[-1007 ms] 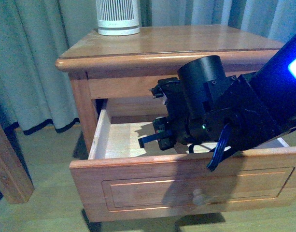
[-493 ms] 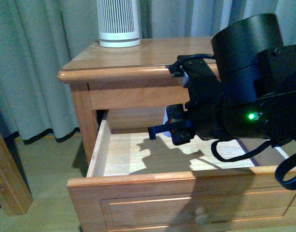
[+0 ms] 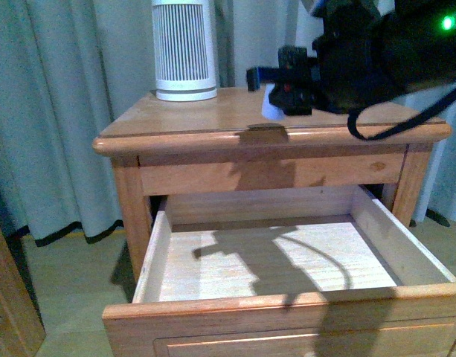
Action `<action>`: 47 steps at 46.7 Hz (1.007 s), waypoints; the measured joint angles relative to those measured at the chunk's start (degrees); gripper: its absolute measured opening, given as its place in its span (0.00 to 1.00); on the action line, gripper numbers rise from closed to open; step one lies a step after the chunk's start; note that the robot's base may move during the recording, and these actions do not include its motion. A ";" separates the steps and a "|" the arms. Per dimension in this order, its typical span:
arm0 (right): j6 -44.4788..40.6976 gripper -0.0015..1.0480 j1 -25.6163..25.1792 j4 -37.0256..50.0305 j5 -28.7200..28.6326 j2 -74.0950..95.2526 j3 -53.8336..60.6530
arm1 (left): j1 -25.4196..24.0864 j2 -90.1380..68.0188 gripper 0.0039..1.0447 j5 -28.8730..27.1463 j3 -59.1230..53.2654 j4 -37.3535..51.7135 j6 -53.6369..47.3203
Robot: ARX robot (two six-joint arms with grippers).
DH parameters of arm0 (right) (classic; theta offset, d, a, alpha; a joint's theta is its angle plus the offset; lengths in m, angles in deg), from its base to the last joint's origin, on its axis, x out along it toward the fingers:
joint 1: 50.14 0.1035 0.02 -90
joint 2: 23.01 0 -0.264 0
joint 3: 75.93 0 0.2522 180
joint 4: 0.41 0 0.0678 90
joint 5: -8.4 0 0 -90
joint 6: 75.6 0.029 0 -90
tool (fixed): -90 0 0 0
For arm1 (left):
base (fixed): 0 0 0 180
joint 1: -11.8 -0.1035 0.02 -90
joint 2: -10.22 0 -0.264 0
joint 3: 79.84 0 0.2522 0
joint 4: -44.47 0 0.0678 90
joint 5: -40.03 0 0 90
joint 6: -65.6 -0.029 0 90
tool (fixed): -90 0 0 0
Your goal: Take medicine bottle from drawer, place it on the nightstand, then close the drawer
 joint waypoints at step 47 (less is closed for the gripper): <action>-5.86 0.22 -3.08 -27.36 7.91 29.05 -50.75 | 0.00 0.00 0.94 0.00 0.00 0.00 0.00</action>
